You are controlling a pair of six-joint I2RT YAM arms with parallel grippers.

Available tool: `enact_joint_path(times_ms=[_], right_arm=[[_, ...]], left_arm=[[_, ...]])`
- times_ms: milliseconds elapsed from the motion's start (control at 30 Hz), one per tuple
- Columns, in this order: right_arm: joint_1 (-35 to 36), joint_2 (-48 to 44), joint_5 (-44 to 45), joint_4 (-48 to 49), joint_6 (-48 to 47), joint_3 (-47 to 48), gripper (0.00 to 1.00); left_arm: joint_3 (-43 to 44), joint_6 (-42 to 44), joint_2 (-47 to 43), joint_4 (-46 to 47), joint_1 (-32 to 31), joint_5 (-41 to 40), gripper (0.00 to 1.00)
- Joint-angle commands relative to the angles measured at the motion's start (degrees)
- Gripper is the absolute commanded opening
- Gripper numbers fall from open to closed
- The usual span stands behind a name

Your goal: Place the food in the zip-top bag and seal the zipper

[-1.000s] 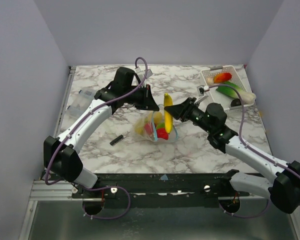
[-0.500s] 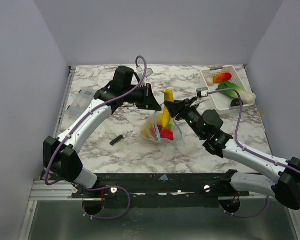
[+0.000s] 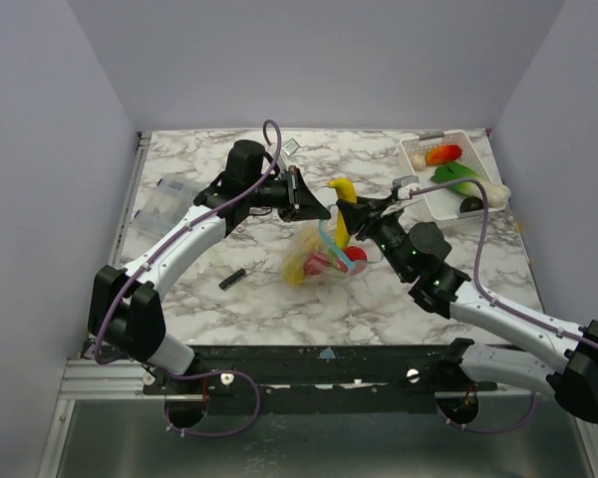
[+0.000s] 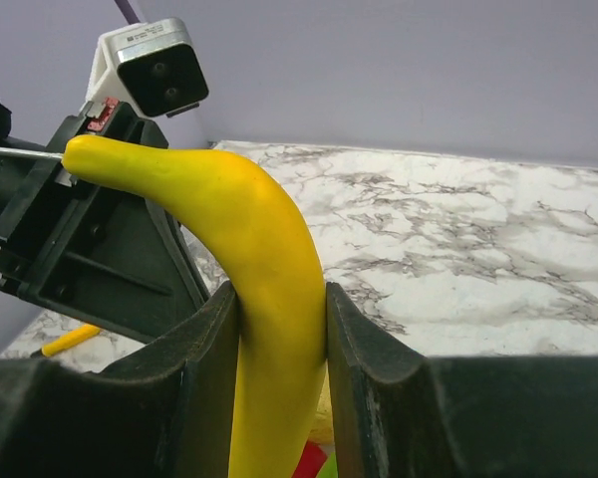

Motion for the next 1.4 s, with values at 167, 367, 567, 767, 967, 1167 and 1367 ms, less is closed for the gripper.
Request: enact_joint_path(times_ms=[167,367,567,767,967,1167,1367], right_arm=[[0.4,-0.6,0.4,8.3,7.2,-8.1,0.36],[0.4,-1.6,-0.3,6.8,8.5,-9.1,0.53],[0.4,-4.2,-1.0,0.4,9.5,-8.6,0.69],[0.4,-4.0,3.2,-8.5,10.5,-5.0,0.73],[0.4,-4.7,6.8,-17.0,9.5,0.1,0.73],[0.4,-6.1,14.4,-23.6,8.7,5.7,0.8],[-1.4,-2.9,21.0,-27.7,4.8,13.2,0.87]], left_arm=[[-2.7,-8.1,-0.5,10.5,0.0,-1.0,0.0],[-2.8,-8.8,0.5,11.2,0.1,-0.8,0.0],[-2.1,-8.3,1.2,11.2,0.1,-0.6,0.0],[-1.6,-5.5,0.9,9.2,0.2,-1.5,0.0],[1.7,2.8,0.0,0.5,0.1,-4.6,0.0],[7.6,14.4,0.1,-12.5,0.1,-8.8,0.0],[11.3,24.0,0.8,-21.3,0.1,-13.3,0.0]])
